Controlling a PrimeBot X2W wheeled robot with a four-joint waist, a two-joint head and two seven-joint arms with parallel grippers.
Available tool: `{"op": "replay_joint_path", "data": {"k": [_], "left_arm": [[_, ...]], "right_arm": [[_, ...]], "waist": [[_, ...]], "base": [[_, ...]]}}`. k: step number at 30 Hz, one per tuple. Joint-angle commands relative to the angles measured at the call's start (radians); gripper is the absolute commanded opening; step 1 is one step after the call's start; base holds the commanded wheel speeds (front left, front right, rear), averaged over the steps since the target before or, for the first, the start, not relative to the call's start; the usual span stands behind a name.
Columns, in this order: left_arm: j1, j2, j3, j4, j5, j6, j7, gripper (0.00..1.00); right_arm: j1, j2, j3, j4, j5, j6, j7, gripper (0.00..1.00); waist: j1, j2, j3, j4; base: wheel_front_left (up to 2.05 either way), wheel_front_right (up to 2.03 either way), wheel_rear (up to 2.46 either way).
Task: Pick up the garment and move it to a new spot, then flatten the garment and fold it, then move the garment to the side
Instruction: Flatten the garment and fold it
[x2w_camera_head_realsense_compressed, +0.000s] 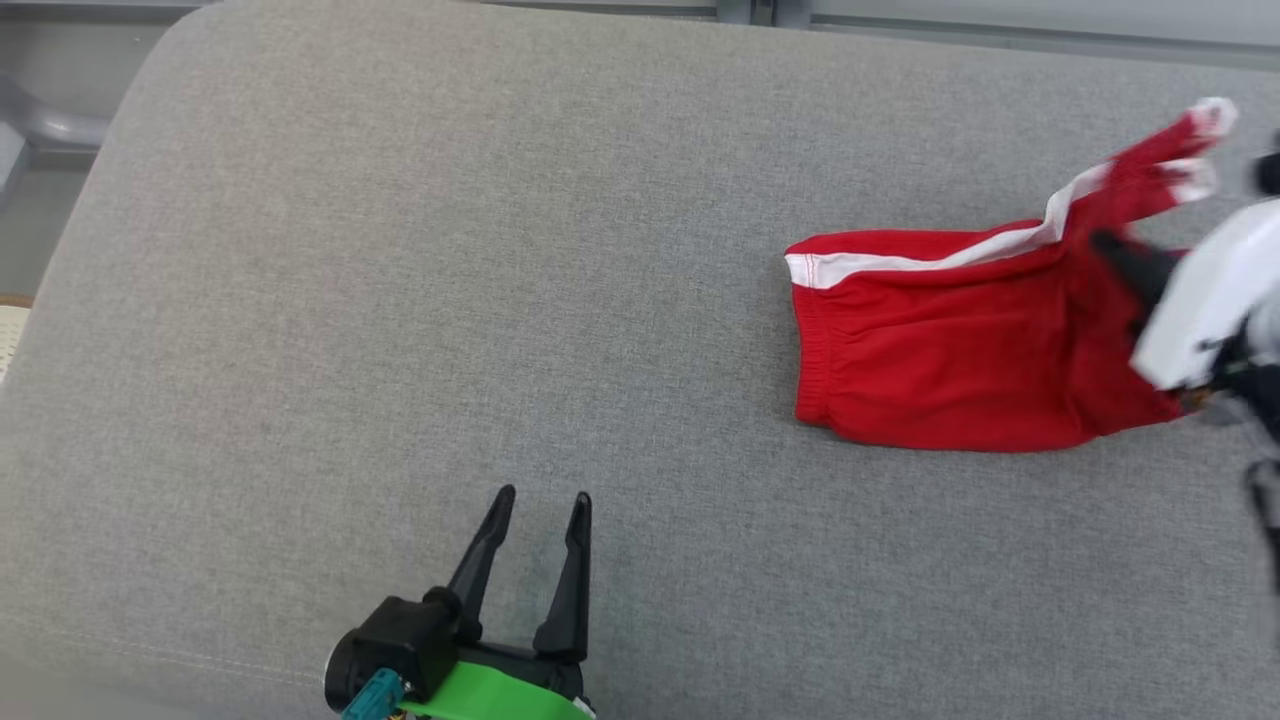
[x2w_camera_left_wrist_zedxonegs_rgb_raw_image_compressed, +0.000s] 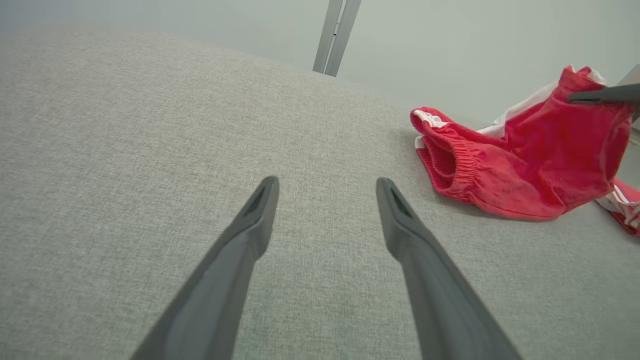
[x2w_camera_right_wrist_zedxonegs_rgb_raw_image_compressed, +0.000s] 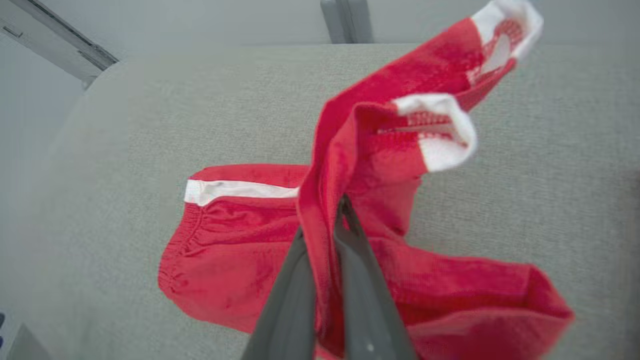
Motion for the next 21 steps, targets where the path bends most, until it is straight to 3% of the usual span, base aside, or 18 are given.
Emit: {"op": "replay_joint_path", "data": {"k": [1,5,11,19,20,21], "left_arm": [[0.010,-0.001,-0.006,-0.002,-0.018,0.004,-0.003,1.00],[-0.003,-0.001,-0.024,0.007,-0.033,0.008,-0.003,1.00],[-0.029,-0.001,-0.021,0.038,-0.040,0.016,-0.003,1.00],[-0.008,-0.001,0.010,0.056,-0.029,0.015,-0.003,1.00],[-0.008,-0.001,0.009,0.059,-0.029,0.014,-0.003,1.00],[-0.008,-0.001,0.005,0.061,-0.029,0.013,-0.003,1.00]], "right_arm": [[0.020,0.030,0.034,-0.013,0.002,0.000,0.004,0.00],[0.021,0.115,0.115,0.008,-0.042,0.000,-0.021,0.00],[-0.014,0.222,0.150,0.147,-0.140,0.000,-0.086,0.00],[-0.063,0.283,0.137,0.246,-0.182,0.000,-0.166,0.00],[-0.069,0.288,0.141,0.257,-0.182,0.000,-0.172,0.07],[-0.075,0.294,0.145,0.268,-0.177,0.000,-0.181,0.31]], "waist": [[0.0000,0.0000,-0.006,0.009],[0.0000,0.0000,0.000,0.021],[0.0000,0.0000,0.006,0.048],[0.0000,0.0000,-0.005,0.046],[0.0000,0.0000,-0.007,0.043],[0.0000,0.0000,-0.011,0.040]], "base": [[0.00,0.00,0.00],[0.00,0.00,0.00],[0.00,0.00,0.00],[0.00,0.00,0.00],[0.00,0.00,0.00],[0.00,0.00,0.00]]}}
